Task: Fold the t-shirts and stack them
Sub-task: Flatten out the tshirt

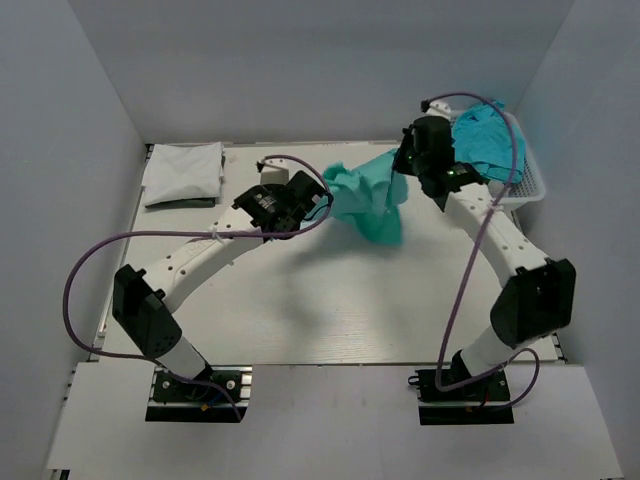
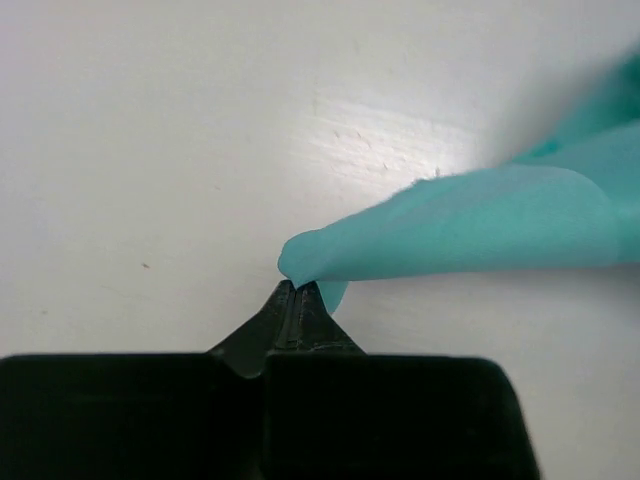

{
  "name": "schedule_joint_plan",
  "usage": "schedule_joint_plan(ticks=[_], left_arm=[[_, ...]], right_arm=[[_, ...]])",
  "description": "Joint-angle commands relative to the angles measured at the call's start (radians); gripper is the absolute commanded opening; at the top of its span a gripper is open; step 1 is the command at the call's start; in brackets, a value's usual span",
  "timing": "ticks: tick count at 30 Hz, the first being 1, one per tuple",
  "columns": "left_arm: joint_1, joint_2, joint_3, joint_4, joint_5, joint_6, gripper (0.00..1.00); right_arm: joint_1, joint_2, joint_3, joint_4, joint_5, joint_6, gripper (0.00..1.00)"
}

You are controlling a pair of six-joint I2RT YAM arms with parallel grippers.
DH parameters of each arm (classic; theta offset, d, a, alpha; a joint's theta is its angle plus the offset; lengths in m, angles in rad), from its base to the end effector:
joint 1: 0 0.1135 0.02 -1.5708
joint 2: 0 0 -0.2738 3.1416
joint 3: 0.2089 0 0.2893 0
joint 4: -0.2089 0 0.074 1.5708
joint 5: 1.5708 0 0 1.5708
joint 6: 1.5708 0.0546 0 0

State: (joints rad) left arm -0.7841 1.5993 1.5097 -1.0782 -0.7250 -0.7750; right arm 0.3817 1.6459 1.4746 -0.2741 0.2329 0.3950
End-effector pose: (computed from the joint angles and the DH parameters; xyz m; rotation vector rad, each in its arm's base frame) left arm 0.2805 -0.2287 0.3160 -0.1708 2.3431 0.2955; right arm 0.4171 0.1538 0.3426 0.1615 2.0065 0.2621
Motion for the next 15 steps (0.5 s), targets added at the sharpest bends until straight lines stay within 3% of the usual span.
schedule_joint_plan(ticks=[1, 6, 10, 15], left_arm=[[0.009, -0.076, 0.084, -0.144, -0.223, -0.069, 0.00], [0.029, -0.095, 0.226, -0.297, -0.350, -0.157, 0.00], [0.039, -0.153, 0.262, -0.327, -0.389, -0.171, 0.00], [0.039, -0.280, 0.333, -0.267, -0.389, -0.119, 0.00]], right_arm=[[-0.020, -0.116, -0.022, 0.004, 0.144, 0.015, 0.00], [-0.046, -0.265, -0.020, -0.072, 0.285, -0.022, 0.00], [-0.067, -0.377, -0.049, -0.089, 0.442, -0.071, 0.00], [-0.073, -0.555, -0.073, -0.083, 0.395, -0.123, 0.00]])
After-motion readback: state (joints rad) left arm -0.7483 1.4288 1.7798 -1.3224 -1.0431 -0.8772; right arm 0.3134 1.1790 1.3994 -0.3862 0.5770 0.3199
